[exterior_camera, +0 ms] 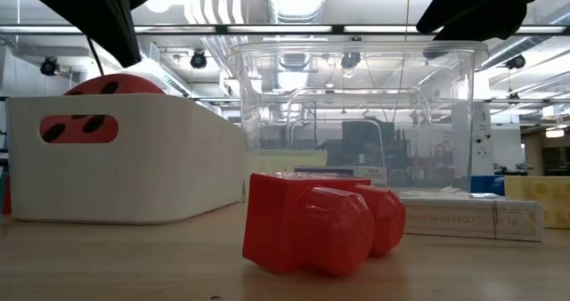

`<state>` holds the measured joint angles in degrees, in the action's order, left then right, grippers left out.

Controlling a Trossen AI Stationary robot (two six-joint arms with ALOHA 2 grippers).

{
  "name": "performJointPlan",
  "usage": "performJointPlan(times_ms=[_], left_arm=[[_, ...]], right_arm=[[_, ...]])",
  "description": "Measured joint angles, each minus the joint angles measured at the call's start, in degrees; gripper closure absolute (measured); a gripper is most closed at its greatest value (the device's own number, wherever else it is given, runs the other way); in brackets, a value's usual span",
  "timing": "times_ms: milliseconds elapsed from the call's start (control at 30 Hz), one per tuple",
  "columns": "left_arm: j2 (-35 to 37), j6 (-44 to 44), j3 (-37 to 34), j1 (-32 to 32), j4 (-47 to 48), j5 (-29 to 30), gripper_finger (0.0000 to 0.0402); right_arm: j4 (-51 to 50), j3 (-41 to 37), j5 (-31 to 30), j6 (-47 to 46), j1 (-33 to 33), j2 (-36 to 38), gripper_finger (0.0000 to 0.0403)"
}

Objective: Pick & Place Toys
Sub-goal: Put the red dice into the white bin, then put the orange game piece into the yellow bin

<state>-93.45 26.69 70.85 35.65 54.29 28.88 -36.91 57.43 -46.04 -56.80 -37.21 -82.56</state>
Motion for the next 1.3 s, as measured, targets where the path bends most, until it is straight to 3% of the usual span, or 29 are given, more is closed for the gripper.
performJointPlan(times_ms=[467,867,1300], left_arm=[[-0.09,1.88,-3.72,0.03,-1.67,-0.20,0.0401],[-0.09,3.86,-3.69,0.17,-2.32,-4.66,0.0401],[-0.07,5.28,0.04,0.47,-1.20,-4.72,0.0401]], right_arm=[[0.00,0.00,0.00,0.00,-0.01,0.00,0.0078],[0.00,0.00,-0.02,0.00,0.00,0.00,0.0078],[0.00,0.00,-0.02,0.00,0.00,0.00,0.0078]])
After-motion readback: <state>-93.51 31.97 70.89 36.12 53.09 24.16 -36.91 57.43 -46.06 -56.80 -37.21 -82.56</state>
